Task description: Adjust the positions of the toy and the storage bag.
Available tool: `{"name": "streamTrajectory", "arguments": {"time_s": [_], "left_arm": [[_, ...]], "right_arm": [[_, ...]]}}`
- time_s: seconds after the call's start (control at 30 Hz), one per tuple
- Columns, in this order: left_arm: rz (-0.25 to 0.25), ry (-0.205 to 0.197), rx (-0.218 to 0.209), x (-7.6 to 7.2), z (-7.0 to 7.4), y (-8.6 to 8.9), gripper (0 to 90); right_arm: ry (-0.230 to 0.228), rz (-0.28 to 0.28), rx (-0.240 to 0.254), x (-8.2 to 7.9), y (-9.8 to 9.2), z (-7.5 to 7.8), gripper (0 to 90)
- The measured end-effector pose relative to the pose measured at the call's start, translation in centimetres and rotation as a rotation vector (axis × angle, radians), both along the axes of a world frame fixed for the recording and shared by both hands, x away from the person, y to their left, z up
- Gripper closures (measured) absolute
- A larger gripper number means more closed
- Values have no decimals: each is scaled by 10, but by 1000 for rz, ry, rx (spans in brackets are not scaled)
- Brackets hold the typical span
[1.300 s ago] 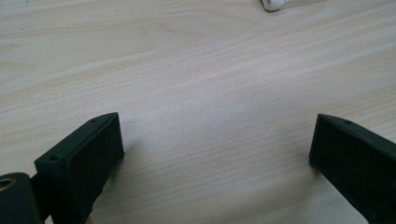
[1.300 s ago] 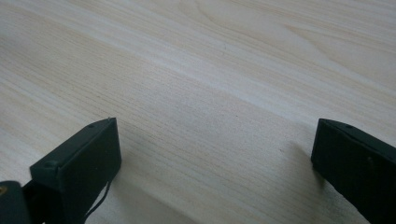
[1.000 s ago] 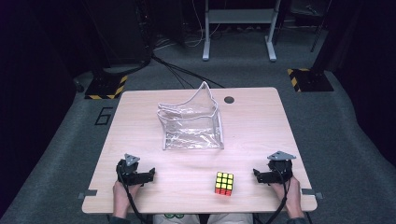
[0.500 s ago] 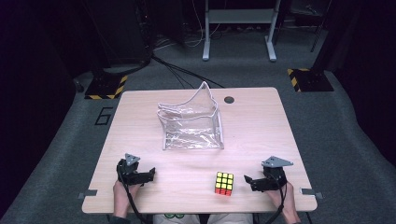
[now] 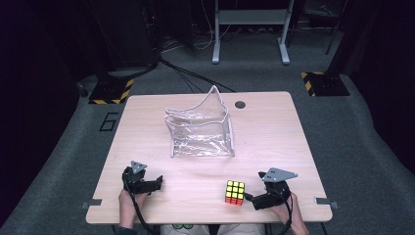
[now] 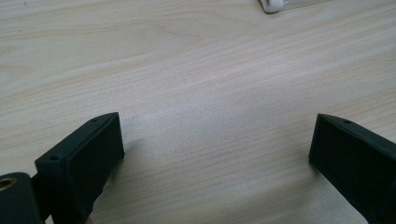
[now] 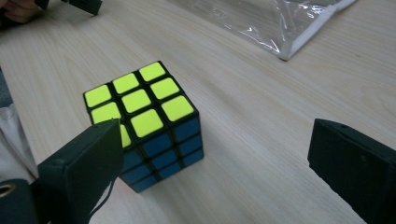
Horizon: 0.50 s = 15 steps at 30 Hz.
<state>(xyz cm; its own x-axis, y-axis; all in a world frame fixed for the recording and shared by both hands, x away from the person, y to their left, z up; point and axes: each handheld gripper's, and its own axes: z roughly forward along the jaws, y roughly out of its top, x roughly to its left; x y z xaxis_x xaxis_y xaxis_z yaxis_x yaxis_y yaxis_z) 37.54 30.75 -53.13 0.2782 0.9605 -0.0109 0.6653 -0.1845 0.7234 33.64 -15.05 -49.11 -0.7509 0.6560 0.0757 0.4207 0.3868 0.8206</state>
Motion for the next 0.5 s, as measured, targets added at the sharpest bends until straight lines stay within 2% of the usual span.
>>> {"name": "streamTrajectory", "arguments": {"time_s": [0.23,0.5], "left_arm": [[3,-1,0,0,0,0,32],[4,-1,0,0,0,0,32]], "right_arm": [[-3,58,-8,-2,12,3,33],[2,118,-44,-3,30,0,48]]}}
